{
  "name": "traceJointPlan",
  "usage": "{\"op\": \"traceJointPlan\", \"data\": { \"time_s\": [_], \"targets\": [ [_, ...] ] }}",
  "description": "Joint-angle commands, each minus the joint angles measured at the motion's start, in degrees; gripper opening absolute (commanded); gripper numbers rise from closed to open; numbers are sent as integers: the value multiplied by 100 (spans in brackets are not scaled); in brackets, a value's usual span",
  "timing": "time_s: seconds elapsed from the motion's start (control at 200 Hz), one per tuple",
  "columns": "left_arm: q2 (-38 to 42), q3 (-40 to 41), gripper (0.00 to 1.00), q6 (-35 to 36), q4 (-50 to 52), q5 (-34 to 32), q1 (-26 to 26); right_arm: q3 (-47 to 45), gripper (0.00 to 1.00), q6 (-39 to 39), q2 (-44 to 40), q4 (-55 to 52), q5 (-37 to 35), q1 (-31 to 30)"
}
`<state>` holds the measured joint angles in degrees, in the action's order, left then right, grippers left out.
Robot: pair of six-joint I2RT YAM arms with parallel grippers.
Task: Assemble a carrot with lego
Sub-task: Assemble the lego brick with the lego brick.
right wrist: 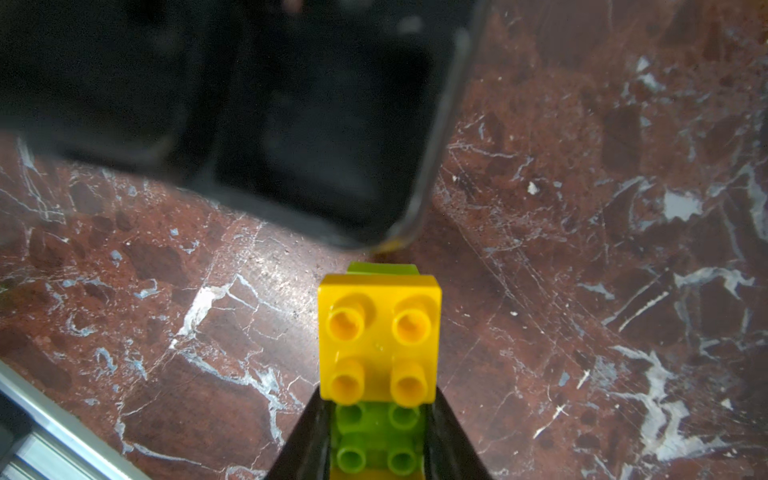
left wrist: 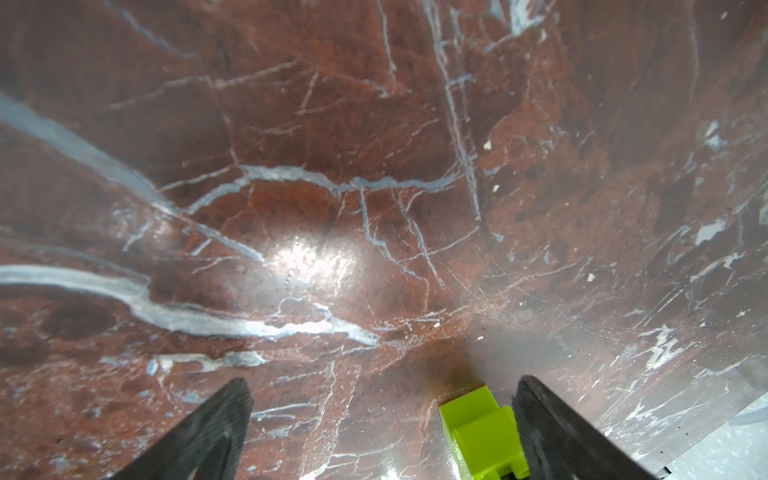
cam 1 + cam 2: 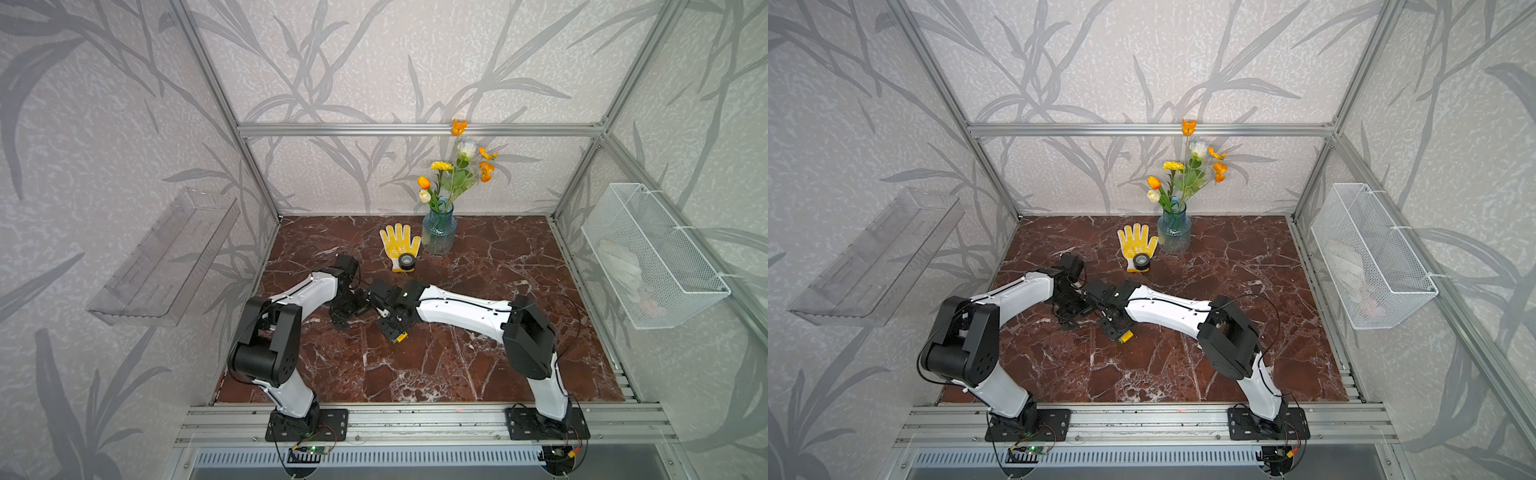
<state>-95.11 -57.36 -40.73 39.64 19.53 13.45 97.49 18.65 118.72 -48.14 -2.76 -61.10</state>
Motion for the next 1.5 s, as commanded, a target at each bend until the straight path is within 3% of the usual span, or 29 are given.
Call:
{"op": "traceJointPlan", "data": {
  "time_s": [0.0, 0.72, 0.86, 1.045, 1.494],
  "targets": [
    [47, 77, 99, -8, 16, 7, -1, 90, 32, -110, 433, -787, 153, 41],
    [-23, 102, 100, 101, 1, 25, 0, 1653, 33, -493, 1249, -1876, 218, 182],
    [-39, 137, 100, 127, -6, 34, -1, 1690, 32, -826, 1347, -1997, 373, 213],
    [16, 168, 100, 157, -2, 8, 0, 1098, 32, -1287, 1141, -1582, 642, 213],
    [-55, 196, 100, 139, -114, 63, -1, 1015, 33, -1179, 1141, -1388, 723, 213]
  ]
}}
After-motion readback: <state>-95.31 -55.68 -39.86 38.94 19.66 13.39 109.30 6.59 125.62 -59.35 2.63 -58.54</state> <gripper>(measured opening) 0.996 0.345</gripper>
